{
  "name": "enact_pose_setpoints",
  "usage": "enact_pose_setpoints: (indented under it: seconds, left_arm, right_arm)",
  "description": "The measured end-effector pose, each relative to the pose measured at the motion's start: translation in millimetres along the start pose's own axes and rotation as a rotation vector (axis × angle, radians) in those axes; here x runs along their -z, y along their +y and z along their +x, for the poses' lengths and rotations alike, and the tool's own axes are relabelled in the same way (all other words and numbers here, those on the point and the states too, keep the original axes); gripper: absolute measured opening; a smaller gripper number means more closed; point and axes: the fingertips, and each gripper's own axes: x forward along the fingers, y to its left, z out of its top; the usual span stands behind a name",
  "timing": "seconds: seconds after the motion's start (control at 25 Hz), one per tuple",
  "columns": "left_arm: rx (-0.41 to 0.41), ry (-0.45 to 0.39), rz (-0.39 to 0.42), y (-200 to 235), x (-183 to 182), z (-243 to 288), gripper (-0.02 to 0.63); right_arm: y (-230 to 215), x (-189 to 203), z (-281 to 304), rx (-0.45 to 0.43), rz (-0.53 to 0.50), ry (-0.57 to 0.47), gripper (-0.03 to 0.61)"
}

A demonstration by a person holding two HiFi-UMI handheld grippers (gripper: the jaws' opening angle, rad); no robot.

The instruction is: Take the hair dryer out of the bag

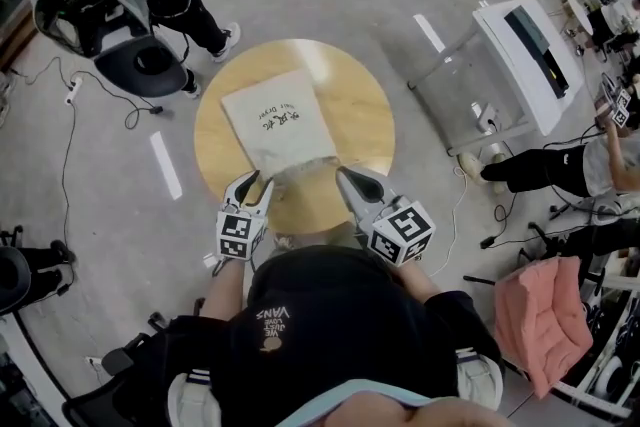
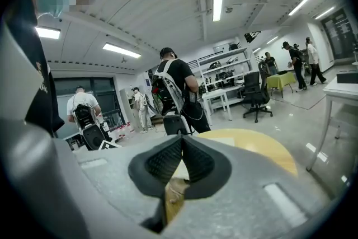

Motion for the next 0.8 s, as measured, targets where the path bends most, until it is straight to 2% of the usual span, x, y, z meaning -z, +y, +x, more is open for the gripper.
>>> enact_pose_setpoints:
  seconds: [0.16, 0.28, 0.6, 0.8]
  left_arm:
    - [0.017, 0.077, 0.052, 0.6, 16.1, 14.4, 0.167]
    - [-0.002, 0.124, 0.08, 3.1, 24.9, 23.0, 0.175]
    - [0.001, 0.175, 0.11, 1.5, 35.2, 44.4, 0.184]
    - [-0.02, 0.204, 0.094, 4.6, 45.3, 53.1, 0.183]
  right_arm:
    - [-1.2, 2.2, 5.9, -0.015, 0.002, 0.018, -0.002]
    - [-5.9, 5.4, 7.4, -0.016, 0.009, 0.031, -0.002]
    - [-22.9, 6.8, 19.0, -0.031, 0.017, 0.048, -0.002]
    - [-28.0, 7.7, 24.5, -0.053, 0.011, 0.061, -0.002]
